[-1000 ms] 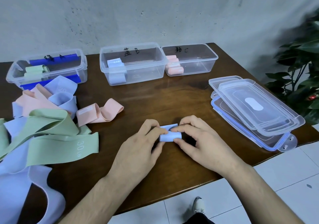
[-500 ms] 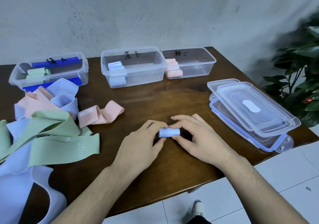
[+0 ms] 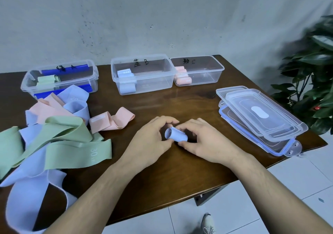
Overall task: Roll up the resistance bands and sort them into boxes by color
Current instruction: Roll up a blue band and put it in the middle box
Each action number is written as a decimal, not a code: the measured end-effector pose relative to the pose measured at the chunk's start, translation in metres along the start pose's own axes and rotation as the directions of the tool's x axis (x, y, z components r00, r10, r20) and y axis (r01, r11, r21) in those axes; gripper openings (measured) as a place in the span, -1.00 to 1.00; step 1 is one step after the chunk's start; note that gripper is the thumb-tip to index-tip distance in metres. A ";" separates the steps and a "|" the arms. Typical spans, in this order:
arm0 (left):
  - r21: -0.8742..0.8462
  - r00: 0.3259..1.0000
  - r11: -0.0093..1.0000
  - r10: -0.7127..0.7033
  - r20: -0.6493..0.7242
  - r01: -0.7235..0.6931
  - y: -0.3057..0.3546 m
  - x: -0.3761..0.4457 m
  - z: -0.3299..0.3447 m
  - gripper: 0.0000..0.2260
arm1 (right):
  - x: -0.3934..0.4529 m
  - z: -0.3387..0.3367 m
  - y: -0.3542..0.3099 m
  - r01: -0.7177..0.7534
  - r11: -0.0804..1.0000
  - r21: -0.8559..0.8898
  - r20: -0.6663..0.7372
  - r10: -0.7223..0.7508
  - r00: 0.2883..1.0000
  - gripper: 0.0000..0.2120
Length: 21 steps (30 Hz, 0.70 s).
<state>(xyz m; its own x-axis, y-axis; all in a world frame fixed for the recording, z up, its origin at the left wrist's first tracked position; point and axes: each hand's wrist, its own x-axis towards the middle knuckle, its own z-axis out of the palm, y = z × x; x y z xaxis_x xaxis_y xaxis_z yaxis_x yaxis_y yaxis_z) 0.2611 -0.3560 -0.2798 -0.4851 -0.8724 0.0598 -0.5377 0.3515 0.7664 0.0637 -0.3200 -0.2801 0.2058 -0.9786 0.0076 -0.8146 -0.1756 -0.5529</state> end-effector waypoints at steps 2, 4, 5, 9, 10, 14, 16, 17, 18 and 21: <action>-0.119 0.999 0.993 -0.010 -0.030 0.007 -0.003 -0.002 -0.004 -0.57 | 0.002 0.000 -0.004 0.000 0.999 0.054 -0.034 0.002 0.999 -0.65; -0.287 0.995 0.957 -0.074 -0.061 0.053 -0.006 -0.003 -0.004 -0.59 | 0.004 0.001 -0.007 -0.025 0.990 0.137 -0.083 0.037 0.996 -0.67; -0.368 0.990 0.925 -0.127 -0.065 0.094 -0.006 -0.003 -0.005 -0.59 | 0.005 0.002 -0.009 -0.037 0.983 0.182 -0.105 0.057 0.993 -0.67; -0.538 0.965 0.822 -0.257 -0.053 0.189 -0.002 -0.004 -0.006 -0.72 | 0.012 0.007 -0.015 -0.015 0.922 0.386 -0.161 0.083 0.983 -0.70; -0.539 0.962 0.818 -0.270 -0.049 0.202 -0.001 -0.004 -0.005 -0.72 | 0.015 0.008 -0.015 -0.009 0.909 0.416 -0.165 0.085 0.983 -0.70; -0.556 0.946 0.795 -0.321 -0.045 0.243 0.003 0.002 -0.005 -0.71 | 0.026 0.013 -0.013 0.008 0.883 0.469 -0.183 0.089 0.979 -0.70; -0.532 0.939 0.803 -0.341 -0.041 0.269 0.007 0.007 -0.006 -0.74 | 0.031 0.011 -0.010 0.006 0.875 0.483 -0.160 0.082 0.984 -0.66; -0.521 0.935 0.806 -0.352 -0.042 0.280 0.010 0.010 -0.007 -0.77 | 0.034 0.007 -0.008 0.005 0.876 0.482 -0.140 0.071 0.988 -0.63; -0.513 0.929 0.806 -0.368 -0.041 0.296 0.012 0.013 -0.008 -0.80 | 0.037 0.003 -0.006 0.004 0.881 0.472 -0.119 0.059 0.991 -0.60; -0.501 0.904 0.799 -0.422 -0.074 0.332 0.016 0.025 -0.012 -0.79 | 0.049 -0.012 0.002 0.011 0.909 0.416 -0.037 0.005 0.999 -0.51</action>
<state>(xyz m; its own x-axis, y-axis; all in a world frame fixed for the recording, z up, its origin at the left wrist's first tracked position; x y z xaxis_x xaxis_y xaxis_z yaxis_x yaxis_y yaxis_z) 0.2495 -0.3761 -0.2585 -0.1604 -0.9617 -0.2221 -0.2449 -0.1792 0.9529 0.0655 -0.3695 -0.2713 0.1813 -0.9828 0.0358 -0.5124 -0.1254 -0.8495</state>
